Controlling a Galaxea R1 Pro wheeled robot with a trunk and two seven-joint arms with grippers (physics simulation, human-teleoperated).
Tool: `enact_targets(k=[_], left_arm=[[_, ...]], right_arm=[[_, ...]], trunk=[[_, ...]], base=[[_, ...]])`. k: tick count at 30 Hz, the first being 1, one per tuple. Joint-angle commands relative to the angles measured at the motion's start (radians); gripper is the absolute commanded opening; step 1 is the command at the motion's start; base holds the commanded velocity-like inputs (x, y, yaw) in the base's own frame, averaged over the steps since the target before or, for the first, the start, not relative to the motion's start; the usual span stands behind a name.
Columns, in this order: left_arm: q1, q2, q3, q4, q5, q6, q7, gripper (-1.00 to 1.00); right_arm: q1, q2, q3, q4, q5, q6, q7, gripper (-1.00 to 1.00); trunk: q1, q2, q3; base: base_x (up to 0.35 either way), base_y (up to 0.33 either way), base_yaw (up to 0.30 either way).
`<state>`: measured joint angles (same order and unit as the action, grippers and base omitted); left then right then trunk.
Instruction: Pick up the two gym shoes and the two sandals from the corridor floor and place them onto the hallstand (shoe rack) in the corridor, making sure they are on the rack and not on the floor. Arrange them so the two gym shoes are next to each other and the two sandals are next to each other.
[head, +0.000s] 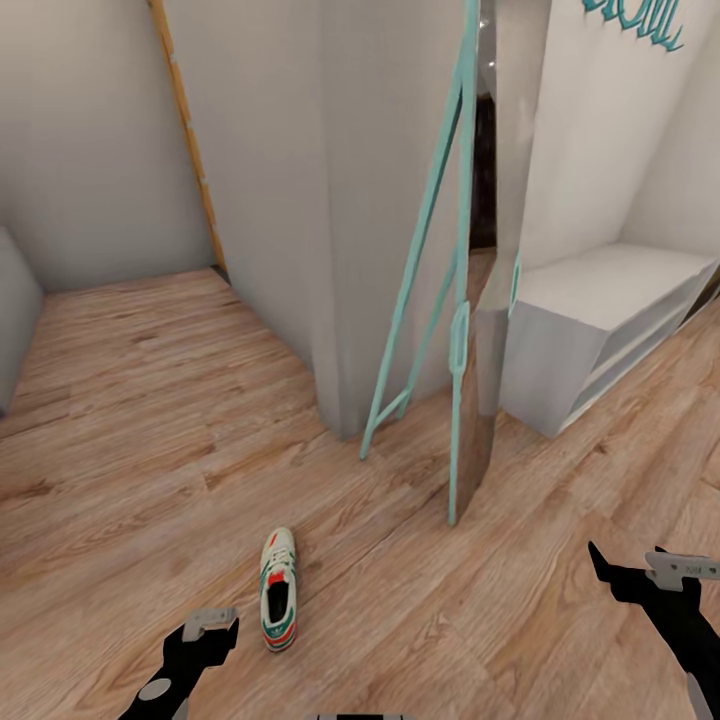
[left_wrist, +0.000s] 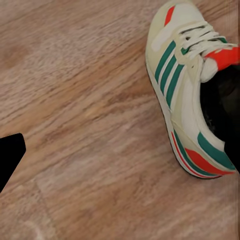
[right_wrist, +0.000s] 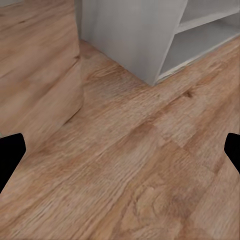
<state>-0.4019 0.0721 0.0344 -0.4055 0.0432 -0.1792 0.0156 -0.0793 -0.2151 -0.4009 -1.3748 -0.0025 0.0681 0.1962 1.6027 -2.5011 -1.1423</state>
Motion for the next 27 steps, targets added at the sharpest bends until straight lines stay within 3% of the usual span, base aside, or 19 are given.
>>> enact_targets(k=[1,27], left_arm=[[-0.001,0.000,-0.001,0.001,0.004,-0.003,0.001,1.00],[0.000,0.000,0.000,0.001,0.006,-0.003,0.001,1.00]], right_arm=[[0.000,0.000,-0.002,-0.001,0.000,0.005,0.006,1.00],[0.000,0.000,-0.002,-0.001,0.001,0.005,0.006,1.00]], trunk=[[0.000,0.000,-0.001],[0.000,0.000,-0.001]], base=[[0.057,-0.043,0.007],[0.055,-0.004,0.001]])
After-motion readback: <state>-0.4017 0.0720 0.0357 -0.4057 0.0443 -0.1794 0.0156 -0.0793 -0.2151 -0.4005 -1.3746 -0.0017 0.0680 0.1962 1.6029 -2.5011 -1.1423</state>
